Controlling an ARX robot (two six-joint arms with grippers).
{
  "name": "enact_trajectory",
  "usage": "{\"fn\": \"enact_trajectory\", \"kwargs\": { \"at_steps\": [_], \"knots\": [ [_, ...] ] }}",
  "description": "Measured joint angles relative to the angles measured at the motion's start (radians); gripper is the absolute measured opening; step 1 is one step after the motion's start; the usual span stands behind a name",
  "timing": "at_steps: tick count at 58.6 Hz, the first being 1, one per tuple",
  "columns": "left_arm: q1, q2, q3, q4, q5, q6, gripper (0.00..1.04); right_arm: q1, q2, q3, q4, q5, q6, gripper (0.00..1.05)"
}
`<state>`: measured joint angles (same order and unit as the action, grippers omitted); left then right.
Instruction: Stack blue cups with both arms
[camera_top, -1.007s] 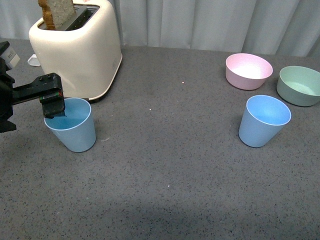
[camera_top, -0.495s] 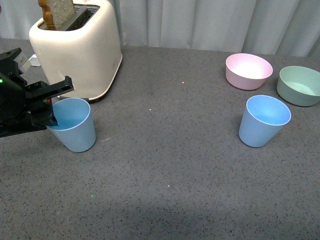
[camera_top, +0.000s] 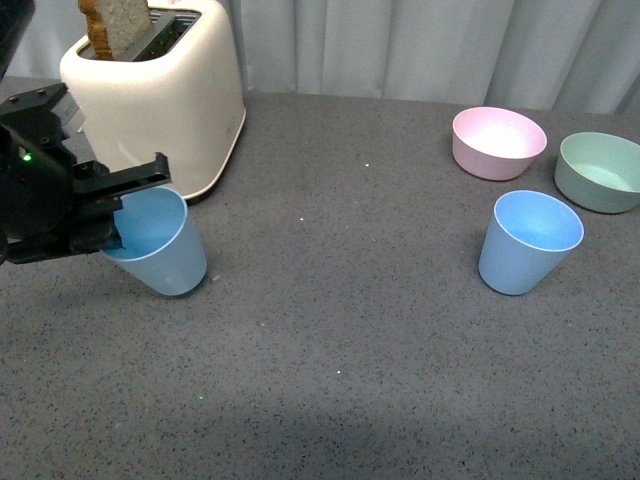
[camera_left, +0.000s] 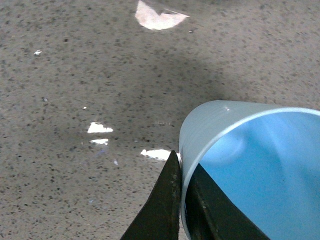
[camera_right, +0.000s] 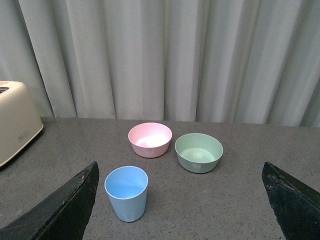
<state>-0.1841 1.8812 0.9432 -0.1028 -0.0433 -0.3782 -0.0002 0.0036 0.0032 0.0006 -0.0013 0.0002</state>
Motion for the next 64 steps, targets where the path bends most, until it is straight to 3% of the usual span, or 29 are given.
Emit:
{"fn": "enact_trajectory", "kwargs": {
  "at_steps": [33, 64],
  "knots": [
    [-0.286, 0.183, 0.244, -0.07, -0.044, -0.124, 0.04, 0.0, 0.0, 0.0, 0.0, 0.0, 0.0, 0.95],
    [-0.315, 0.229, 0.319, -0.108, -0.059, -0.137, 0.04, 0.0, 0.0, 0.0, 0.0, 0.0, 0.0, 0.95]
  ]
}}
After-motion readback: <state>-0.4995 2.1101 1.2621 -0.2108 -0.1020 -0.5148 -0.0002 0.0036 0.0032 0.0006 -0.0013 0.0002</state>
